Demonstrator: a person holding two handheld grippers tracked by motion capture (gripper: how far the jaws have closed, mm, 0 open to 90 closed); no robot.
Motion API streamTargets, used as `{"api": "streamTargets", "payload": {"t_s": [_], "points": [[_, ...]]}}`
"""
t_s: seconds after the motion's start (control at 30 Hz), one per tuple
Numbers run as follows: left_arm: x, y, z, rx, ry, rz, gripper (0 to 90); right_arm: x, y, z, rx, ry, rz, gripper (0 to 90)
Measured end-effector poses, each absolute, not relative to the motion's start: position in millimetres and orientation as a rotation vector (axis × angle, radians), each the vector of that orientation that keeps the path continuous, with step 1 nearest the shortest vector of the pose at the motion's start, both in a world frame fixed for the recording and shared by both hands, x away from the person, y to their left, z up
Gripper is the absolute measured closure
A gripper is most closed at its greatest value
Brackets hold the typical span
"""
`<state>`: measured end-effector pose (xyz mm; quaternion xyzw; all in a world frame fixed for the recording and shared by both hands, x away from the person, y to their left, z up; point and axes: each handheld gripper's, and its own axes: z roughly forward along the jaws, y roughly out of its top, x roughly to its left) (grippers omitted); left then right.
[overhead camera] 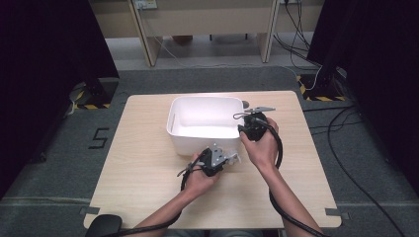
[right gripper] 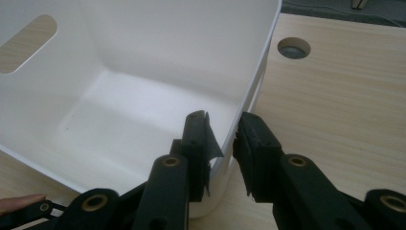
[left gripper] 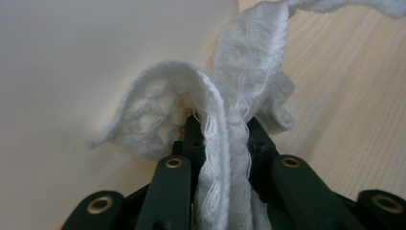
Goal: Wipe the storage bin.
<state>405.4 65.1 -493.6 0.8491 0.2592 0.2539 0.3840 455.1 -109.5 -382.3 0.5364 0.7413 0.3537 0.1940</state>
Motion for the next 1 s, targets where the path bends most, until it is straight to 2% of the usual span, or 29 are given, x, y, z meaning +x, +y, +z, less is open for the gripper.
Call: {"api": "streamTargets", "payload": {"t_s": [1.0], "points": [[402.8,57.6,-473.8,2.114,0.637,0.658,75.8,455.9,-110.5,-382.6,1.509,2.079,1.002,74.0]]}}
